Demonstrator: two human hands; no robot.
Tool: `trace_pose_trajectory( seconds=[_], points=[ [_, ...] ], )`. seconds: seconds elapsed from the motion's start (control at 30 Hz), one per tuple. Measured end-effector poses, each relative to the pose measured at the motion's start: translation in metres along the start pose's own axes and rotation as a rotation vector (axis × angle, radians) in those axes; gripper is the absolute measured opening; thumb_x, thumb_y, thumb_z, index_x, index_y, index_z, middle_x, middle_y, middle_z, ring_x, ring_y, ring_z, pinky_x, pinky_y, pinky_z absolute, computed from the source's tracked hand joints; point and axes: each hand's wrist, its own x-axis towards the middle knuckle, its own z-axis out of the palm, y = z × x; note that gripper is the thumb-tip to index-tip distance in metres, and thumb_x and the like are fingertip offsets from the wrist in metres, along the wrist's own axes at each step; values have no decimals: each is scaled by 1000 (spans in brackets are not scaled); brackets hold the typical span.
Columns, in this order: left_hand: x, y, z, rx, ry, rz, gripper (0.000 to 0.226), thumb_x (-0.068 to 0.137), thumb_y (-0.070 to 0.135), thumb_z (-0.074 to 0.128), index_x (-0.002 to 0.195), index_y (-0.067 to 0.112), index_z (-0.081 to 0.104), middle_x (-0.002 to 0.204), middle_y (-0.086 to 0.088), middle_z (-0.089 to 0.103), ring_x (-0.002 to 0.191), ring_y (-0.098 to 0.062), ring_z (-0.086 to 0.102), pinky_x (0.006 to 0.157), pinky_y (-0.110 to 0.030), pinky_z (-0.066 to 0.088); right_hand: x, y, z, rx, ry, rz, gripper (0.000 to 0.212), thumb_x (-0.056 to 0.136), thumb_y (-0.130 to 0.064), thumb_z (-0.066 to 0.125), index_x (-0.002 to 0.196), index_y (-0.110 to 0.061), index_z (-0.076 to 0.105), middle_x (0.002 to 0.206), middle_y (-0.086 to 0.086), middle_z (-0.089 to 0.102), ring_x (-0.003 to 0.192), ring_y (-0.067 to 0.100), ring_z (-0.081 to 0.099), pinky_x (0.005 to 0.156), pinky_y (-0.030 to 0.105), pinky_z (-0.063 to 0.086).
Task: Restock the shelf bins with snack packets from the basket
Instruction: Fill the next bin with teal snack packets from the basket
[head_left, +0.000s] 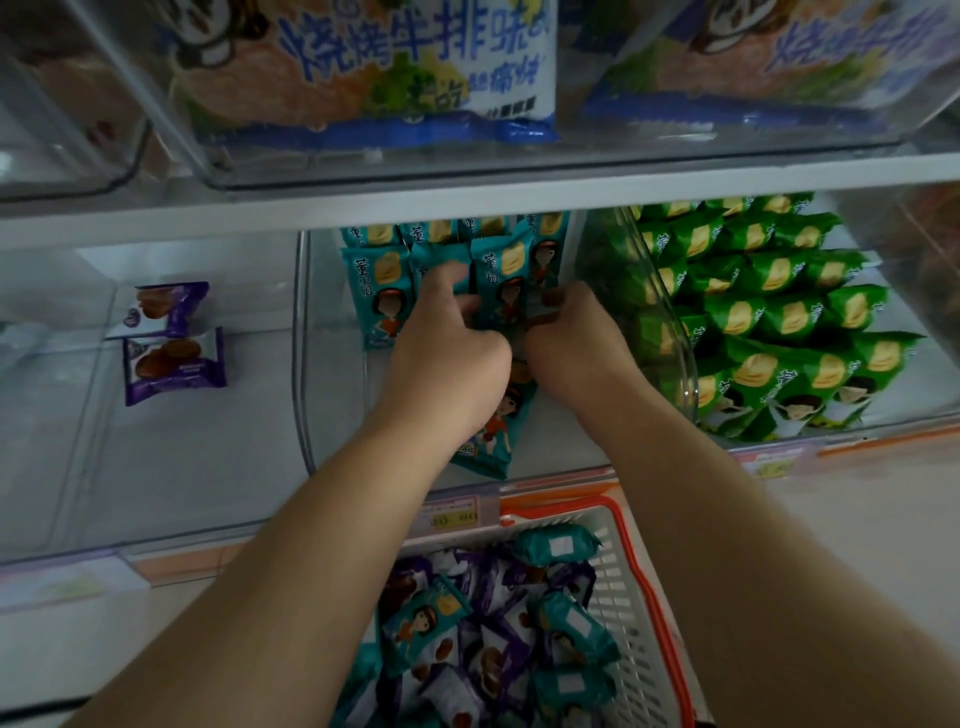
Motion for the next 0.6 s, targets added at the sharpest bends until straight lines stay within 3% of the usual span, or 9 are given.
trace_pose_trajectory(
  seconds=[0.07, 0.13, 0.2, 0.27, 0.37, 0.43, 0.53, 0.6],
  points=[
    [-4, -3, -5, 231, 53, 86, 61, 88, -2, 57, 142, 28, 50, 138, 7, 56, 111, -8, 57, 71, -4, 41, -6, -3, -8, -148, 45, -25, 40, 93, -18, 62, 131, -12, 50, 112, 5, 56, 102, 29, 59, 73, 32, 46],
    [-9, -5, -8, 485, 39, 115, 57, 88, 3, 64, 140, 24, 51, 138, -2, 52, 117, -20, 57, 87, -24, 49, -15, -7, -7, -309, 14, -47, 34, 94, -27, 62, 125, -10, 60, 110, 7, 62, 97, 31, 63, 70, 32, 48],
    [-11, -11, -7, 645, -42, 53, 66, 88, 13, 70, 148, 21, 43, 138, -11, 49, 120, -31, 57, 97, -42, 52, -23, -8, 1, -451, -84, -26, 38, 92, -42, 59, 117, -15, 67, 102, 7, 66, 79, 27, 59, 63, 30, 47],
    [-13, -18, -5, 703, -131, -56, 81, 88, 19, 72, 155, 19, 27, 135, -16, 51, 116, -36, 59, 97, -50, 53, -28, -7, 10, -497, -174, 52, 47, 90, -53, 60, 118, -15, 57, 94, 4, 55, 76, 24, 56, 64, 31, 49],
    [-15, -28, -5, 707, -146, -140, 95, 88, 20, 73, 159, 18, 9, 130, -20, 55, 113, -37, 61, 93, -50, 54, -31, 0, 16, -442, -188, 91, 70, 84, -51, 71, 134, -13, 41, 101, 6, 51, 94, 31, 66, 79, 44, 62],
    [-16, -30, -8, 658, -100, -164, 99, 89, 19, 73, 161, 17, 4, 132, -20, 55, 115, -36, 61, 87, -43, 52, -31, 2, 15, -406, -177, 63, 72, 81, -47, 76, 134, -13, 41, 107, 7, 58, 92, 31, 68, 73, 44, 64],
    [-13, -29, -12, 513, -62, -188, 89, 86, 20, 75, 156, 13, 20, 124, -12, 60, 104, -29, 61, 76, -34, 48, -28, 2, 6, -332, -137, 8, 63, 78, -38, 81, 126, -16, 47, 106, 4, 62, 90, 22, 64, 59, 29, 53],
    [-9, -28, -14, 389, -30, -159, 73, 83, 20, 78, 143, 16, 37, 114, -2, 61, 93, -19, 58, 63, -24, 43, -26, 1, -1, -258, -95, -45, 64, 78, -32, 82, 129, -19, 47, 106, 0, 63, 96, 21, 63, 59, 26, 47]
  ],
)
